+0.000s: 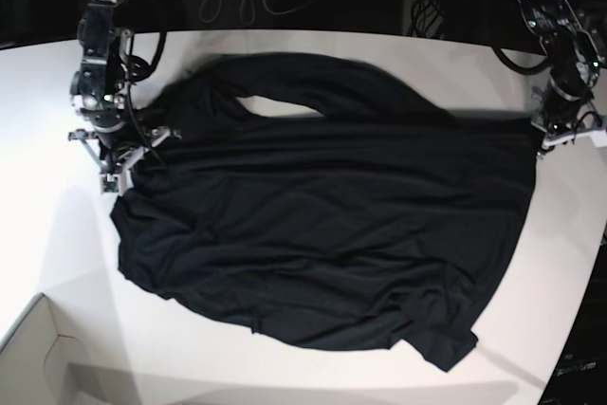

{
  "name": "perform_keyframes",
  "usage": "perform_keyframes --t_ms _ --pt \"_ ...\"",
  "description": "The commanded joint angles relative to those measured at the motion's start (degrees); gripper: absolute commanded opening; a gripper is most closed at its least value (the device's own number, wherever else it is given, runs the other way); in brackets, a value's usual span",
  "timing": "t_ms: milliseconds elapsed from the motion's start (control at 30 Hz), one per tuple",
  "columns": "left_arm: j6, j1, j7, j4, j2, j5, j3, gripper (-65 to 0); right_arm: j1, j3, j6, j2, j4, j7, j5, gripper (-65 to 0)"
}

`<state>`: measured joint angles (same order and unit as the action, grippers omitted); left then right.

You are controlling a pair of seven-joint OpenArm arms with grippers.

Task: Layout the t-shirt on the table in an organized manner, then fold the t-shirt properly
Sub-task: 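Grasp the black shirt's sleeve edge with the left gripper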

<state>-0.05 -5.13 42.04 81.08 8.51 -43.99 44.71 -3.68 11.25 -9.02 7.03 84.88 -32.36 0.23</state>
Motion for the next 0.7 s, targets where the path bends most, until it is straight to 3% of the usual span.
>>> perform_keyframes --t_ms 0,133,367,500,667 --pt "-0.25 0.33 -1.03 0.99 0.5 -0.36 0.08 -64.9 0.74 0.23 0.71 0.67 1.23 1.19 -0.27 -65.0" --pt "-0.25 0.33 -1.03 0.99 -0.12 -0.63 -0.01 -64.9 -1.46 -0.12 0.44 3.39 1.23 -0.12 -0.19 -63.9" --pt "-0.25 1.21 -1.03 1.08 -0.29 -0.72 -0.01 -64.9 -4.1 2.6 0.44 4.8 3.6 -0.21 -0.19 -41.8" --pt "-0.25 3.76 -1.03 1.08 -0.29 -0.72 -0.09 -64.9 -6.21 8.84 0.44 1.28 11.25 -0.21 -0.19 -35.2" --pt "-0.25 8.25 -0.94 1.08 -0.29 -0.54 -0.27 -64.9 -12.8 11.66 0.44 -4.08 23.47 -0.65 -0.19 -34.2"
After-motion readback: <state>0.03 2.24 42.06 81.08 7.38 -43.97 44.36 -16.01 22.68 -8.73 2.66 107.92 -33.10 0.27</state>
